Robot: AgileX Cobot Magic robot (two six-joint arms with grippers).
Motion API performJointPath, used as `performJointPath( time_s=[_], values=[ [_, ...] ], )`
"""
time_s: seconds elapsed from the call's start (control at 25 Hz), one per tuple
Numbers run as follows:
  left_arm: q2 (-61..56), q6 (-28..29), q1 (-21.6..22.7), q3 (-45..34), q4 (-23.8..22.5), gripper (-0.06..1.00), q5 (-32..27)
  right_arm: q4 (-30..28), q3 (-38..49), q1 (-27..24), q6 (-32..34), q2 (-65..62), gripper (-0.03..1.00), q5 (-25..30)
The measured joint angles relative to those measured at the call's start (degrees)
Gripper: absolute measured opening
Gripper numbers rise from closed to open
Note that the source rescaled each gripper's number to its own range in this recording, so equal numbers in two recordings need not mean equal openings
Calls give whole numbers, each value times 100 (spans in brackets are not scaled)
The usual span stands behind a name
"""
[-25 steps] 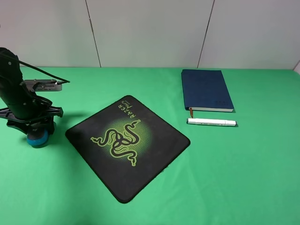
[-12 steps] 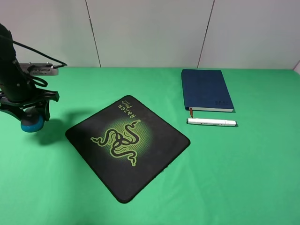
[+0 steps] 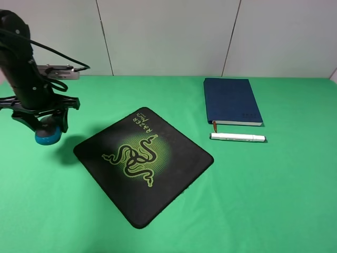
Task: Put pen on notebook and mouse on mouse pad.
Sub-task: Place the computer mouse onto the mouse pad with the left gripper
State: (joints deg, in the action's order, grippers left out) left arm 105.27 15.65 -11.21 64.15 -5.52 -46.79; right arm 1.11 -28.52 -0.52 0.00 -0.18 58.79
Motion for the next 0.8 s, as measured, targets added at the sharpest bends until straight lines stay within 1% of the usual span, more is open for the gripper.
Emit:
performJointPath(
  time_s=[0.36, 0.6, 0.8],
  values=[
    [69, 644, -974, 47, 0, 0, 296, 0, 0, 0, 0, 0, 100, 0],
    [428, 945, -1764, 354, 7, 0, 363, 0, 0, 0, 0, 0, 100, 0],
    [714, 1146, -2298, 644, 23, 0, 371, 0, 0, 0, 0, 0, 100, 0]
  ],
)
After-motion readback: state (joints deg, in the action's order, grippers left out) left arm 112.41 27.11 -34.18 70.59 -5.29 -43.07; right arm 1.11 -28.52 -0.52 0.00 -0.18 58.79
